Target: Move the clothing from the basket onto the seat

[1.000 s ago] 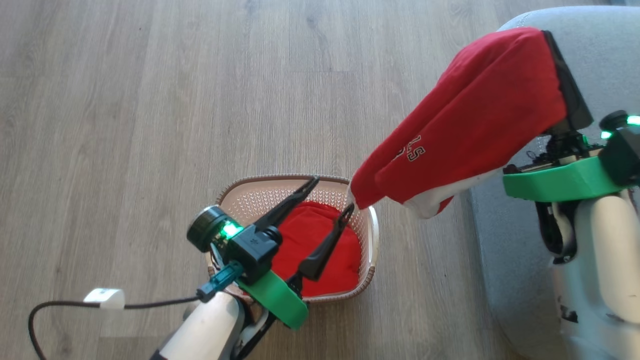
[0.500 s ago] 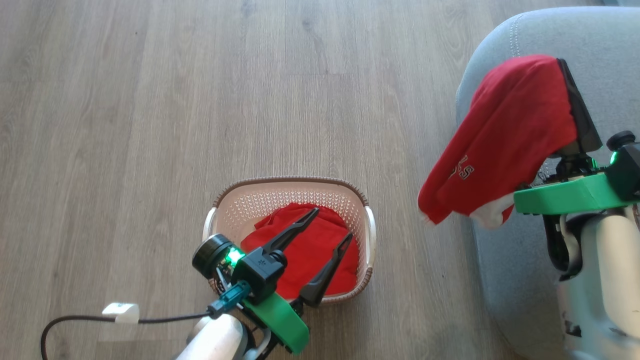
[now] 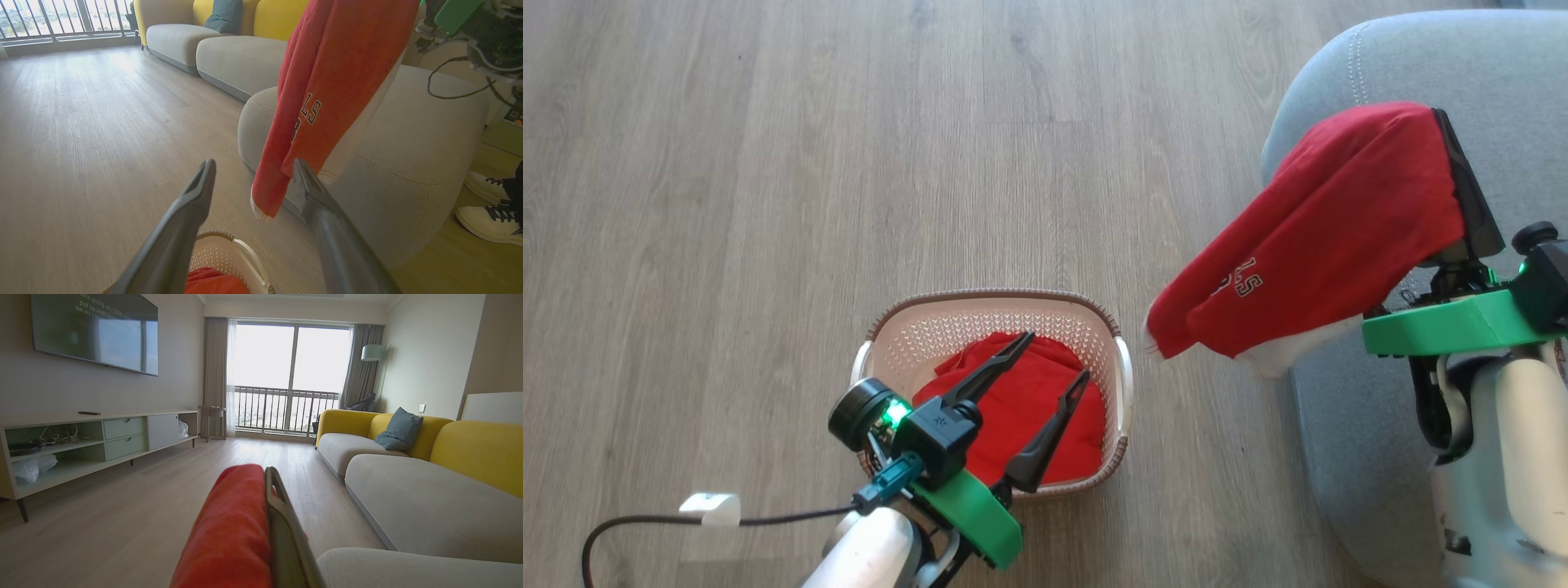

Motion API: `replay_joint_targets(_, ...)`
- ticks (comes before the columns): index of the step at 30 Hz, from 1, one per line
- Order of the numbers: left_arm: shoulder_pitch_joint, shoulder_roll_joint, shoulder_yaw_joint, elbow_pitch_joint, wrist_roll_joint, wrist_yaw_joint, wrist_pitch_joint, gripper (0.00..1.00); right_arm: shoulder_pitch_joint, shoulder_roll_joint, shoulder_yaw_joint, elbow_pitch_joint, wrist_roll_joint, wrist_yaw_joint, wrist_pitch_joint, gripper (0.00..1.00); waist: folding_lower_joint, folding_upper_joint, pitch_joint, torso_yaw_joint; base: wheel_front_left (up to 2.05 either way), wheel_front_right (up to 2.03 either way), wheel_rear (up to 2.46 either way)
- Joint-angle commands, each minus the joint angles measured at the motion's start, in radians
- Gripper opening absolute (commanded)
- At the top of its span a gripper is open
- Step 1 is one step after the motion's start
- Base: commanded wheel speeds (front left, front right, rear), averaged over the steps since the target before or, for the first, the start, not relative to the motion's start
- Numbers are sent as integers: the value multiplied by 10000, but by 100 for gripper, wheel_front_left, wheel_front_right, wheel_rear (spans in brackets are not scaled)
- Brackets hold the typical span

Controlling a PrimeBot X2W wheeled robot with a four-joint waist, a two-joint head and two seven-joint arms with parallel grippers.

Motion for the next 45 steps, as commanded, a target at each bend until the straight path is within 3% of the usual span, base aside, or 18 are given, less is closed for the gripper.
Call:
replay_joint_targets(1, -92, -41, 356, -321, 73, -12, -51, 100, -244, 90, 164, -371, -77, -2, -9, 0, 0, -1, 16, -21, 0, 0, 0)
replay_joint_targets(13, -240, 68, 300, -487, 73, -12, -51, 100, -512, 86, 74, -710, -177, -2, -9, 0, 0, -1, 268, -1042, 0, 0, 0)
replay_joint_targets(35, -436, 582, -265, -695, 156, -12, -51, 100, -355, 322, -98, -1367, -167, -2, -9, 0, 0, -1, 578, -5036, 0, 0, 0)
replay_joint_targets(45, -812, 623, -1427, -523, -133, -12, -51, 100, 202, 399, -895, -1788, -174, -2, -9, 0, 0, -1, 602, -5369, 0, 0, 0)
